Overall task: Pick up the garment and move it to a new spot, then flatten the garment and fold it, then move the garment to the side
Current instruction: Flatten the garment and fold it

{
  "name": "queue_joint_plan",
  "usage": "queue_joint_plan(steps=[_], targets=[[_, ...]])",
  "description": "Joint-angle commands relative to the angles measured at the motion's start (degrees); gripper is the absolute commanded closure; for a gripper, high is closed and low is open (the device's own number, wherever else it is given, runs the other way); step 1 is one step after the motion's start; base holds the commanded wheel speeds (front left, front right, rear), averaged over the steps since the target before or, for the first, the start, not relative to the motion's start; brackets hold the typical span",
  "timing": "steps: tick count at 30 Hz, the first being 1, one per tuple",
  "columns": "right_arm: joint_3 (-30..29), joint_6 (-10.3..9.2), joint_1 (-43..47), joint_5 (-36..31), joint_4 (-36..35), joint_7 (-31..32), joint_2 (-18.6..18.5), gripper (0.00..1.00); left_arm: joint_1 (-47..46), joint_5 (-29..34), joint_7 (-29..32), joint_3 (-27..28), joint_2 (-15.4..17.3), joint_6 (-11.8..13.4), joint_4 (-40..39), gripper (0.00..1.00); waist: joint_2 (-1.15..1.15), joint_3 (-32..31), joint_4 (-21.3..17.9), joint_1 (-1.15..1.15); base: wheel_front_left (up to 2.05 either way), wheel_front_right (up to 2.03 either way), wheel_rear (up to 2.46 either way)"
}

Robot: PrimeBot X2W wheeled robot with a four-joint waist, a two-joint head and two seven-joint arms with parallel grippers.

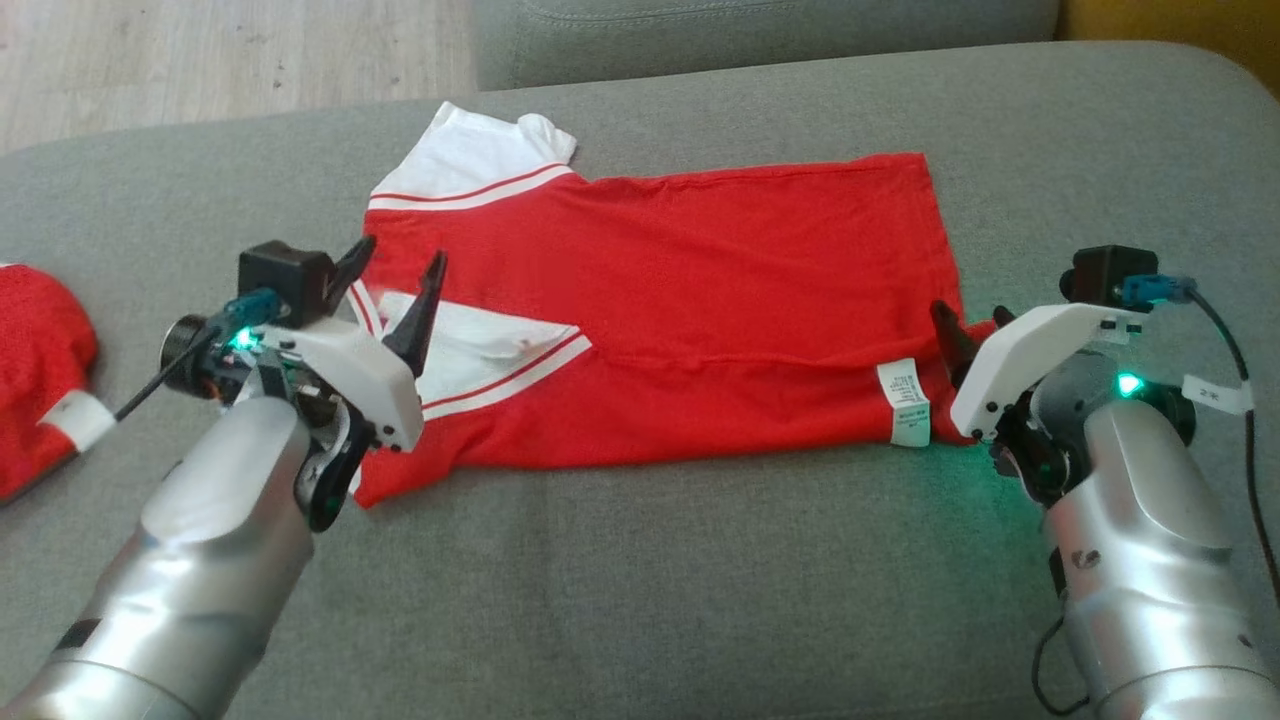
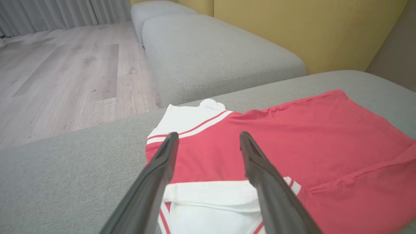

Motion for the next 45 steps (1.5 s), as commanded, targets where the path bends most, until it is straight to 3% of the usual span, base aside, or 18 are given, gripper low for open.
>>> queue_joint_plan(steps=[1,7,12,18,29,38,45], targets=[[0.73,0.43,-2.96,-0.12,-1.40,-1.32,-0.10,0.00,-4.42,-0.20,-1.43,2.84,1.45,-0.12,-0.82,0.00,0.00,-0.12,0.23,0.00,0.00,0.00,0.00],[0.03,0.43,-1.93,0.41,-2.36,-4.73,-0.10,0.00,-4.37,-1.59,-4.36,3.90,1.72,-0.83,-1.54,0.00,0.00,-0.70,1.00,0.00,0.00,0.00,0.00],[0.28,0.43,1.52,0.09,-7.08,-9.35,-0.10,0.00,-1.59,-4.18,-4.50,5.66,3.50,-0.65,-4.20,0.00,0.00,-1.82,1.82,0.00,0.00,0.00,0.00],[0.80,0.43,9.20,-0.85,-16.63,-12.58,-0.10,0.00,7.29,-7.13,-1.94,6.39,4.71,3.36,-10.86,0.00,0.00,-3.00,3.27,0.00,0.00,0.00,0.00],[-0.04,0.43,25.46,0.50,-35.45,-12.21,-0.10,0.00,23.65,-12.86,0.31,8.19,2.74,14.43,-21.59,0.00,0.00,-0.91,3.19,0.00,0.00,0.00,0.00],[-0.19,0.43,26.42,0.60,-38.38,-10.22,-0.10,0.00,23.12,-16.16,3.24,10.26,1.84,16.99,-18.51,0.00,0.00,2.04,1.08,0.00,0.00,0.00,0.00],[-0.54,0.43,25.27,0.92,-35.76,-9.42,-0.10,0.00,22.40,-18.38,3.36,11.46,0.42,16.06,-17.03,0.00,0.00,3.43,0.75,0.00,0.00,0.00,0.00]])
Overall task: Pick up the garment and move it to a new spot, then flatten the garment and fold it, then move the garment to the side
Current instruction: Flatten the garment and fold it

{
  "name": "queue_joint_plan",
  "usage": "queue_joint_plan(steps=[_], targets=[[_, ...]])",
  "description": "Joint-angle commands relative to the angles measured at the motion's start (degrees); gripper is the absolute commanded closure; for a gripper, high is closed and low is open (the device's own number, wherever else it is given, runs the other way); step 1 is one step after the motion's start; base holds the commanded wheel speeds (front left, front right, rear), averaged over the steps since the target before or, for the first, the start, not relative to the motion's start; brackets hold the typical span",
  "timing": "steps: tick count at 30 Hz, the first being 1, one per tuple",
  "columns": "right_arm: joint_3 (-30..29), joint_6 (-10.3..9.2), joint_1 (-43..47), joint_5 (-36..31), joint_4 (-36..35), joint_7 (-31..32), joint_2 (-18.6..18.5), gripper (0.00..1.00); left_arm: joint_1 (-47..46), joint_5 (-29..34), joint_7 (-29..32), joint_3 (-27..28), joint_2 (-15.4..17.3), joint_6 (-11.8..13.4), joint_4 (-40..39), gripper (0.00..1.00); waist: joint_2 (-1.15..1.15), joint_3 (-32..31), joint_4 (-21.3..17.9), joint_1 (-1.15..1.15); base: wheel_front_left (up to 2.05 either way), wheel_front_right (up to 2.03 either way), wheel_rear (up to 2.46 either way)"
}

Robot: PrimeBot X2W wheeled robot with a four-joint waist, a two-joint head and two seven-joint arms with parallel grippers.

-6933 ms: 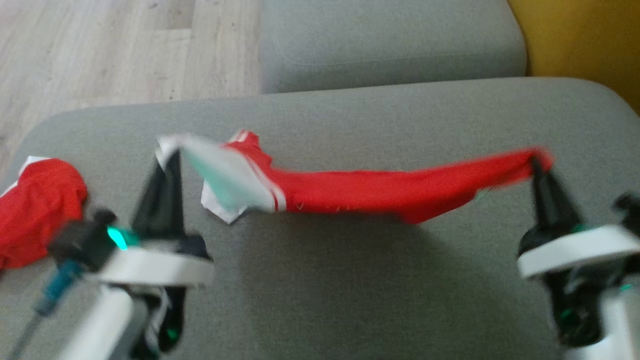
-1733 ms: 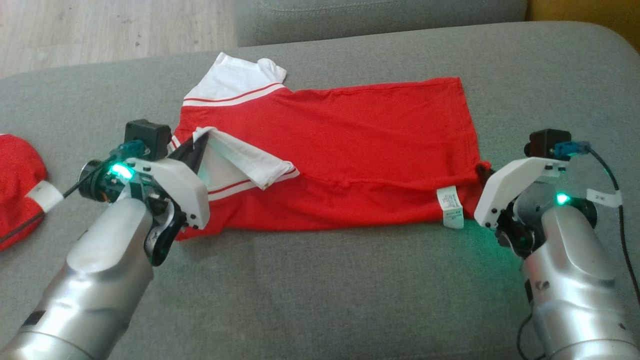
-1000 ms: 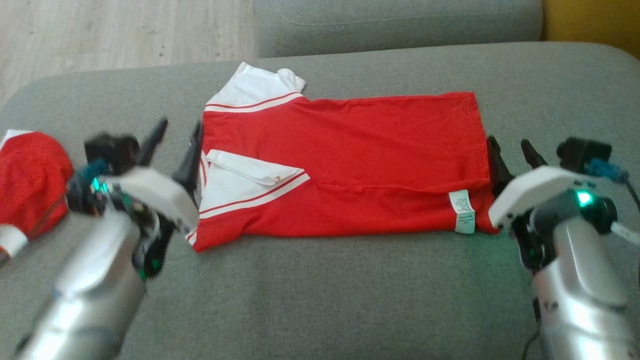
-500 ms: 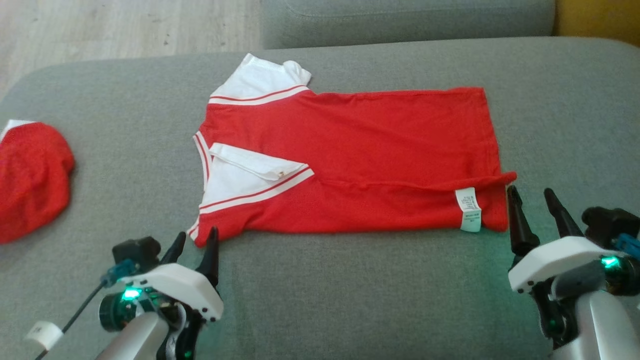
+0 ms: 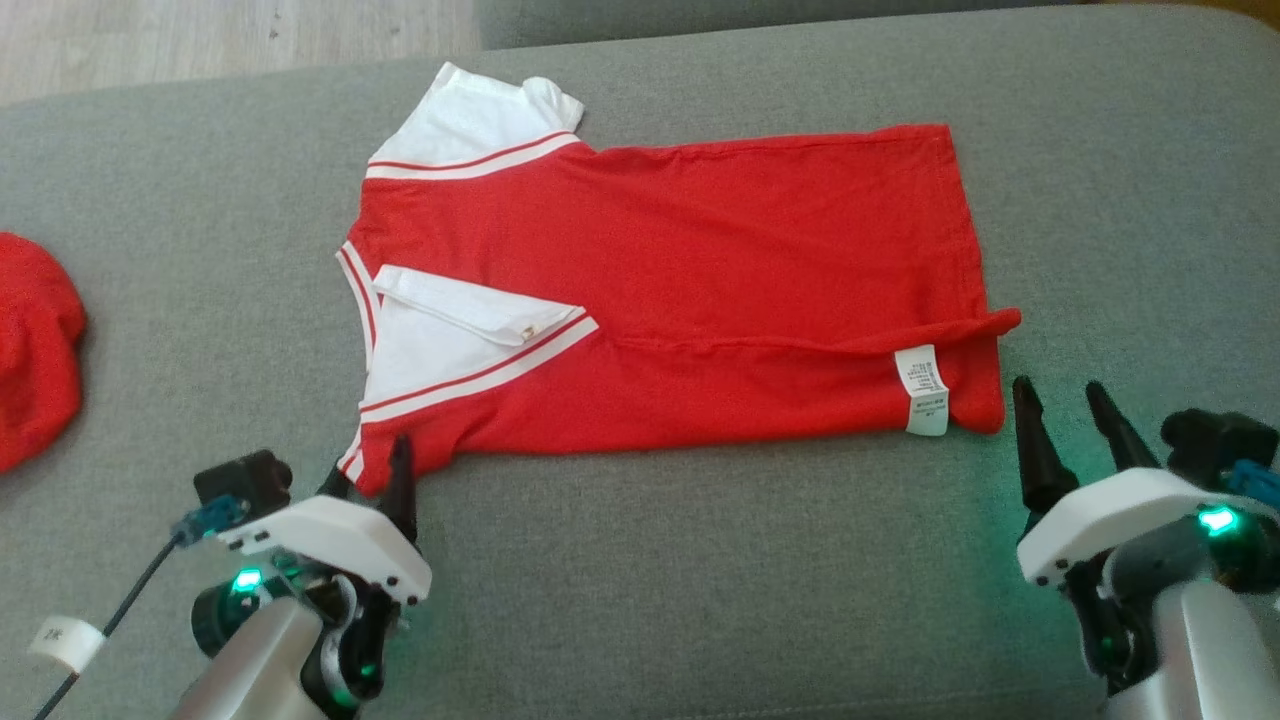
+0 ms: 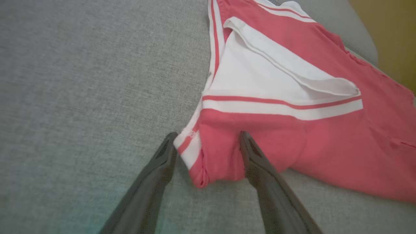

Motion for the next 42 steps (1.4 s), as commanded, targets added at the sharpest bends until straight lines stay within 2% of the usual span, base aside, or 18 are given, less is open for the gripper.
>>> queue_joint_plan(steps=[1,2,3,4,13,14,15,18,22,26,35,38,42], targets=[[1.37,0.43,-2.40,0.21,-1.19,0.13,-0.29,0.00,-1.96,-0.52,-0.17,2.38,0.65,-0.23,-0.46,0.23,0.00,0.23,0.04,0.00,0.00,0.00,0.00],[1.59,0.43,-2.72,0.32,-0.32,0.28,-0.29,0.00,-2.12,-0.57,-0.33,2.41,0.53,-0.41,-0.28,0.51,0.00,0.40,0.07,0.00,0.00,0.00,0.00],[1.79,0.43,-3.05,0.64,0.60,0.37,-0.29,0.00,-2.30,-0.57,-0.43,2.37,0.42,-0.58,-0.13,0.72,0.00,0.59,0.14,0.00,0.00,0.00,0.00],[1.98,0.43,-3.43,0.66,1.60,0.46,-0.29,0.00,-2.49,-0.56,-0.50,2.28,0.28,-0.79,-0.03,1.00,0.00,0.78,0.24,0.00,0.00,0.00,0.00],[4.30,0.43,-7.91,2.99,12.71,0.94,-0.29,0.00,-3.94,0.16,-3.54,2.64,0.21,-2.57,-2.26,1.00,0.00,1.39,1.85,0.00,0.00,0.00,0.00],[4.42,0.43,-8.24,3.27,13.88,1.06,-0.29,0.20,-3.98,0.23,-3.80,2.74,0.36,-2.66,-2.78,1.00,0.00,1.26,2.11,0.00,0.00,0.00,0.00],[4.46,0.43,-8.54,3.75,14.98,1.13,-0.29,0.53,-3.99,0.27,-4.06,2.88,0.54,-2.71,-3.39,1.00,0.00,1.09,2.33,0.00,0.00,0.00,0.00],[4.04,0.43,-9.35,5.82,17.35,0.33,-0.29,1.00,-3.76,0.32,-4.56,3.32,1.29,-2.70,-5.58,1.00,0.00,0.38,2.78,0.00,0.00,0.00,0.00],[3.05,0.43,-10.25,7.72,18.58,-1.29,-0.29,1.00,-2.75,0.40,-4.83,3.95,2.82,-2.25,-9.43,1.00,0.00,-1.14,2.97,0.00,0.00,0.00,0.00],[1.88,0.43,-10.38,9.10,16.74,-0.81,-0.29,1.00,-0.74,0.68,-4.43,4.47,5.15,-1.12,-15.15,1.00,0.00,-2.85,3.05,0.00,0.00,0.00,0.00],[-0.51,0.43,-1.83,10.02,2.68,9.85,-0.29,1.00,8.67,0.59,0.74,4.23,12.09,4.43,-31.35,1.00,0.00,-5.84,3.11,0.00,0.00,0.00,0.00],[-0.45,0.43,2.51,10.50,-0.89,12.59,-0.29,1.00,12.88,-0.30,1.91,3.59,12.65,6.34,-34.25,1.00,0.00,-5.99,2.89,0.00,0.00,0.00,0.00],[-0.85,0.43,6.69,10.99,-2.87,13.29,-0.29,1.00,17.34,-1.37,1.75,2.91,12.31,7.40,-34.84,1.00,0.00,-5.81,2.56,0.00,0.00,0.00,0.00]])
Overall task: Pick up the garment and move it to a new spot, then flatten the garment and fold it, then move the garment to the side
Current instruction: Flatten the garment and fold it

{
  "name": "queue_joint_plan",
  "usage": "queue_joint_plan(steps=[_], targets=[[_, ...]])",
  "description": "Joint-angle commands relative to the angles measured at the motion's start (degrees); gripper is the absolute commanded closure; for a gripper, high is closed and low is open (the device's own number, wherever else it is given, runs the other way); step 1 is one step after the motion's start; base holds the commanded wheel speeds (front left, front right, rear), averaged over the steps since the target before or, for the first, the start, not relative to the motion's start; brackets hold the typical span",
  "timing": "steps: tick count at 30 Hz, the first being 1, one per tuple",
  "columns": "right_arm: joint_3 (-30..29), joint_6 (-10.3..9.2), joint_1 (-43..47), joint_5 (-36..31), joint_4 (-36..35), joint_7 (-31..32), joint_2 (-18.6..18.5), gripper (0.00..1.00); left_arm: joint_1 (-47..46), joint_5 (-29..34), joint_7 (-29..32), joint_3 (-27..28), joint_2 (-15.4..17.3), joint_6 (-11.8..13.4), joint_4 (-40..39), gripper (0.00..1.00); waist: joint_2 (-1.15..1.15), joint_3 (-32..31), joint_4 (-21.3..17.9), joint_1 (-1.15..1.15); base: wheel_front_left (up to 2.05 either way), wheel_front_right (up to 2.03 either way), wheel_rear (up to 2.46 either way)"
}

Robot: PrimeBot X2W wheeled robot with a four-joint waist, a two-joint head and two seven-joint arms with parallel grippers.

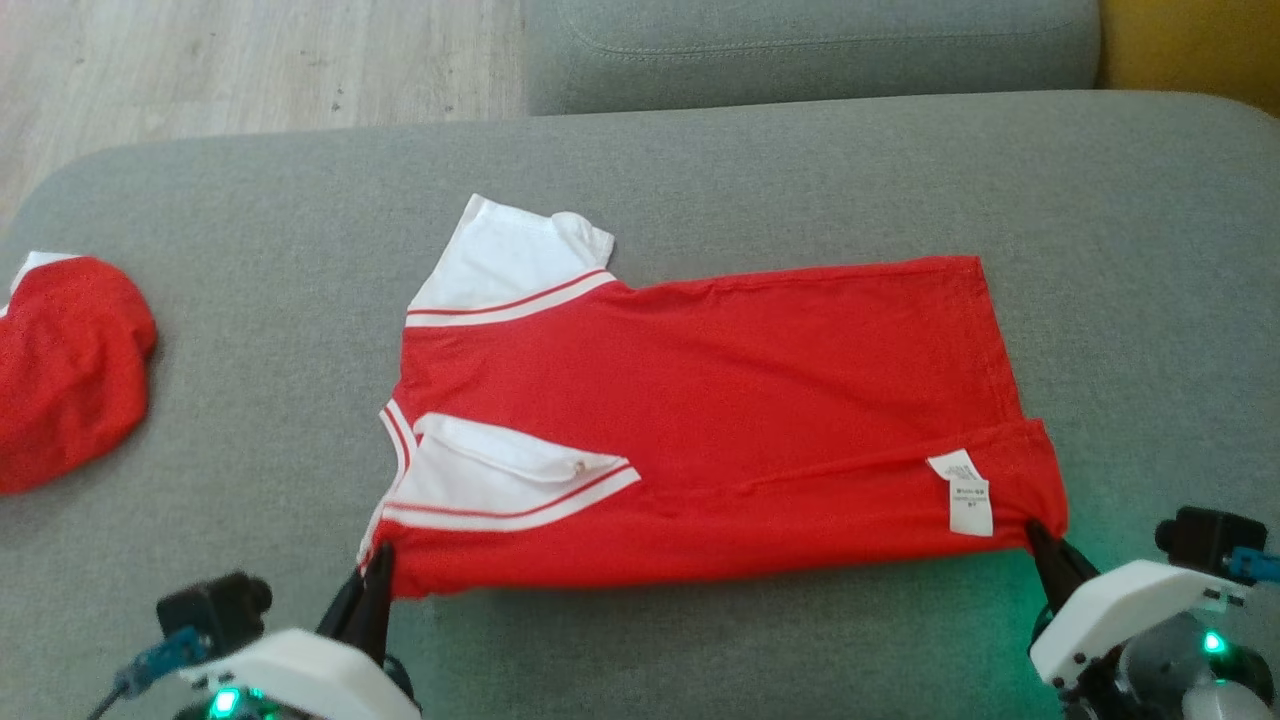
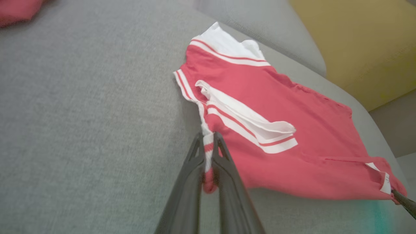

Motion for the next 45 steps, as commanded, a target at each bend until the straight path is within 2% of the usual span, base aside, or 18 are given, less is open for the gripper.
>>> queue_joint_plan(steps=[1,2,3,4,5,6,7,8,12,16,21,25,30,37,45], targets=[[0.90,0.43,-0.83,0.07,-2.86,-0.40,-0.44,1.00,-1.01,-0.62,-0.58,2.21,1.15,0.57,-1.60,1.00,0.00,0.22,-0.21,0.01,0.00,0.00,0.00],[0.86,0.43,-0.35,-0.20,-2.89,-0.62,-0.44,1.00,-0.52,-0.77,-0.79,2.15,0.99,0.55,-1.23,1.00,0.00,0.32,-0.27,0.01,0.00,0.00,0.00],[0.93,0.43,0.00,-0.36,-2.87,-0.92,-0.44,0.80,-0.22,-0.84,-1.05,2.15,0.82,0.53,-0.80,1.00,0.00,0.40,-0.31,0.01,0.00,0.00,0.00],[1.03,0.43,0.27,-0.48,-2.84,-1.25,-0.44,0.56,-0.10,-0.84,-1.37,2.20,0.68,0.47,-0.33,1.00,0.00,0.47,-0.35,0.01,0.00,0.00,0.00],[1.03,0.43,0.27,-0.48,-2.84,-1.25,-0.44,0.56,-0.10,-0.84,-1.37,2.20,0.68,0.47,-0.33,1.00,0.00,0.47,-0.35,0.01,0.00,0.00,0.00],[1.14,0.43,0.51,-0.56,-2.81,-1.57,-0.44,0.00,-0.10,-0.75,-1.70,2.25,0.60,0.37,0.11,0.58,0.00,0.52,-0.39,0.01,0.00,0.00,0.00],[1.28,0.43,0.72,-0.60,-2.82,-1.83,-0.44,0.00,-0.20,-0.47,-2.03,2.28,0.65,0.31,0.52,0.12,0.00,0.56,-0.44,0.01,0.00,0.00,0.00],[1.38,0.43,0.86,-0.68,-2.93,-2.19,-0.44,0.00,-0.39,-0.24,-2.32,2.38,0.73,0.24,0.83,0.00,0.00,0.60,-0.52,0.01,0.00,0.00,0.00],[1.01,0.43,1.38,-2.67,-4.27,-3.66,-0.44,0.00,-2.08,0.76,-2.88,3.01,1.64,-0.07,0.57,0.00,0.00,0.85,-0.84,0.01,0.00,0.00,0.00],[0.09,0.43,-0.21,-4.42,-7.89,-4.36,-0.44,0.00,-7.70,2.89,-1.27,4.23,5.01,-0.77,-0.91,0.00,0.00,1.92,-1.32,0.01,0.00,0.00,0.00],[0.37,0.43,-5.31,-6.56,-13.74,-3.85,-0.44,0.00,-22.43,7.19,5.24,4.77,10.21,-2.55,-2.08,0.00,0.00,5.04,-2.36,0.01,0.00,0.00,0.00],[3.97,0.43,-11.03,-7.40,-16.98,-2.61,-0.44,0.00,-35.91,10.51,12.05,3.58,13.30,-6.11,1.77,0.00,0.00,8.81,-4.92,0.01,0.00,0.00,0.00],[9.10,0.43,-17.89,-8.25,-18.20,-1.41,-0.44,0.00,-48.49,12.66,18.81,1.23,13.49,-10.46,9.48,0.00,0.00,14.45,-8.58,0.01,0.00,0.00,0.00],[14.68,0.43,-25.00,-7.93,-18.17,-1.54,-0.89,0.00,-57.16,14.43,24.29,-1.32,13.82,-14.58,21.56,0.00,0.00,23.44,-13.53,0.01,0.00,0.00,0.00],[15.74,0.43,-25.97,-6.93,-17.31,-3.31,-1.10,0.00,-58.89,13.54,27.19,-2.36,13.62,-16.33,27.43,0.00,0.00,26.68,-15.21,0.01,0.00,0.00,0.00]])
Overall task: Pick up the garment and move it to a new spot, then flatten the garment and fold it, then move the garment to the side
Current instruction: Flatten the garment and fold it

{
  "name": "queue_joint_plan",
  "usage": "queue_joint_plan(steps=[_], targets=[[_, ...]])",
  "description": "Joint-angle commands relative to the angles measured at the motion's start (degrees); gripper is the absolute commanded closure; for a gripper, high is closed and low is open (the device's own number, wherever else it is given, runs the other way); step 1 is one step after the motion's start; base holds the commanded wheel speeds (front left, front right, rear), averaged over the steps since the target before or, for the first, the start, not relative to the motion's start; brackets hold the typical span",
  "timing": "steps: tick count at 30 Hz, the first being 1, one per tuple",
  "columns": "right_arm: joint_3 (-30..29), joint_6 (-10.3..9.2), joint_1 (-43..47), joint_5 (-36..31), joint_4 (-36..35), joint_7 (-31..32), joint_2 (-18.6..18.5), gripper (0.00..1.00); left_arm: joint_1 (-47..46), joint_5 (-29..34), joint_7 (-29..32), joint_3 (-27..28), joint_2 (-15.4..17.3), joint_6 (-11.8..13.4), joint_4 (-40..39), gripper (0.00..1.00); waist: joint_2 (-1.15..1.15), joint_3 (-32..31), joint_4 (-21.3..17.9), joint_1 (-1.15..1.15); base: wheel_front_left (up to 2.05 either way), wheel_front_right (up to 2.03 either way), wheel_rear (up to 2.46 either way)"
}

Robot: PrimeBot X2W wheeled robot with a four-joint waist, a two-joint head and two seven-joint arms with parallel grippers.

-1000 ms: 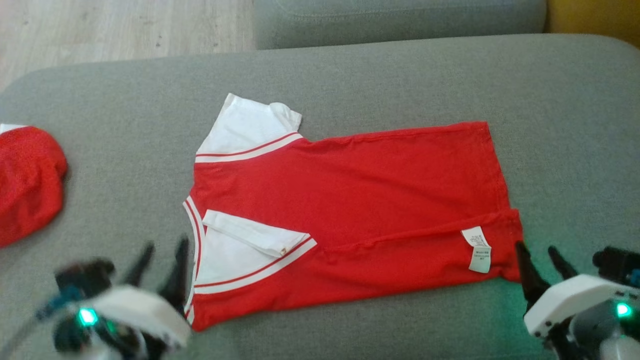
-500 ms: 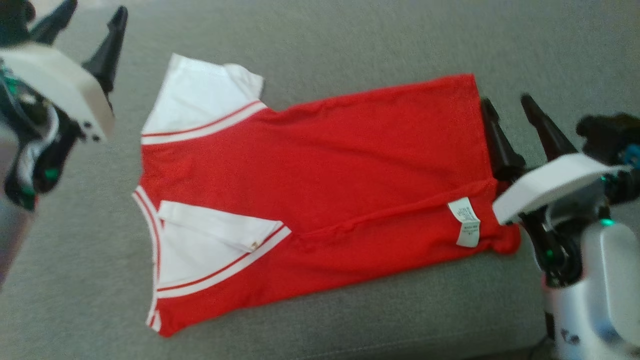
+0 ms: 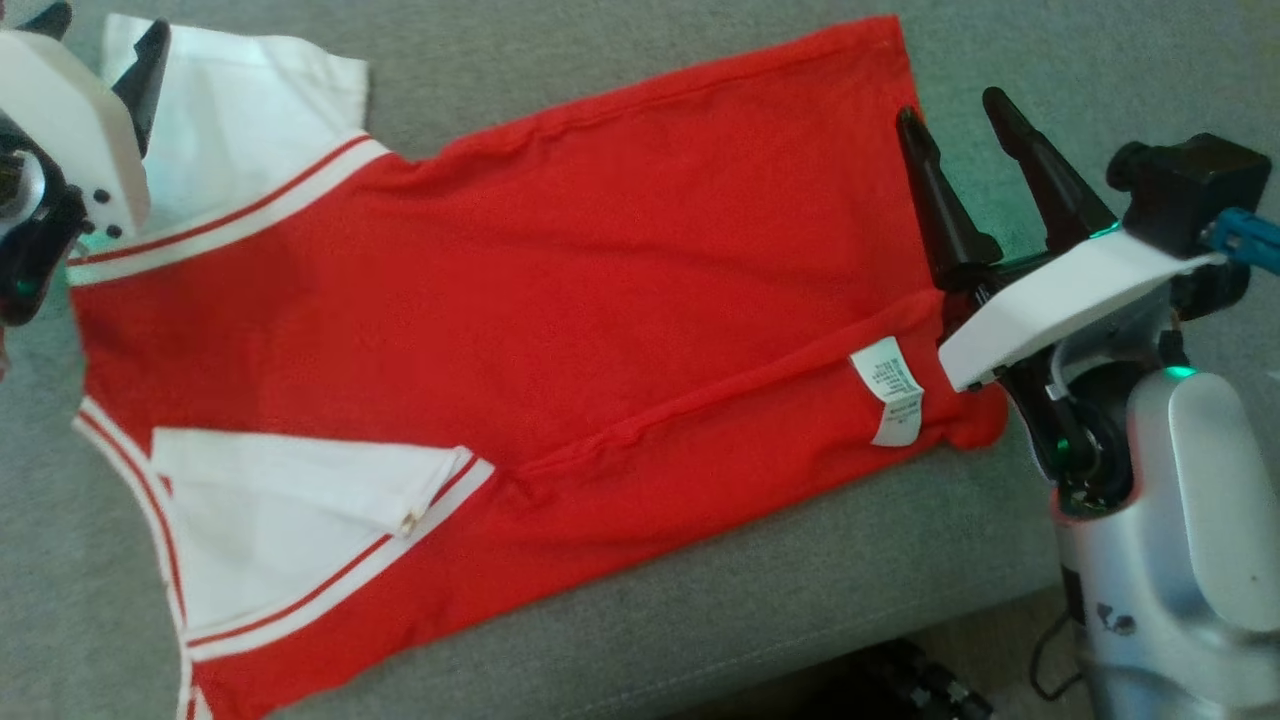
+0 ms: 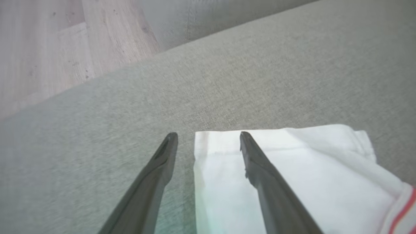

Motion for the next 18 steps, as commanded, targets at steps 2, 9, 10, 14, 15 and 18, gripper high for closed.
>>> queue_joint_plan(steps=[2,9,10,14,15,18], targets=[[1.11,0.43,-1.10,0.63,-1.50,-1.10,-0.39,0.00,-2.77,-0.78,1.50,2.21,2.80,-0.53,-0.33,0.00,0.00,1.32,-1.25,-0.02,0.00,0.00,0.00],[1.04,0.43,-1.71,0.80,-0.99,-1.70,-0.32,0.00,-2.57,-2.01,5.50,1.00,2.77,-1.15,-0.25,0.00,0.00,1.60,-1.31,-0.02,0.00,0.00,0.00],[1.06,0.43,-1.85,0.78,-0.96,-1.73,-0.32,0.00,-2.56,-2.15,6.27,0.72,2.80,-1.25,-0.46,0.07,0.00,1.65,-1.29,-0.02,0.00,0.00,0.00],[1.41,0.43,-2.79,0.49,-0.70,-1.58,-0.77,0.00,-2.54,-2.50,8.89,-0.27,3.06,-1.64,-1.57,0.82,0.00,1.71,-1.06,-0.02,0.00,0.00,0.00],[1.55,0.43,-3.25,0.22,-0.51,-1.40,-1.11,0.00,-2.61,-2.25,8.88,-0.40,3.17,-1.58,-1.86,1.00,0.00,1.68,-0.98,-0.02,0.00,0.00,0.00],[1.87,0.43,-5.27,-0.05,0.97,-0.03,-2.00,0.00,-3.20,-0.84,6.87,-0.32,3.23,-0.96,-2.64,1.00,0.00,1.34,-0.54,-0.02,0.00,0.00,0.00]])
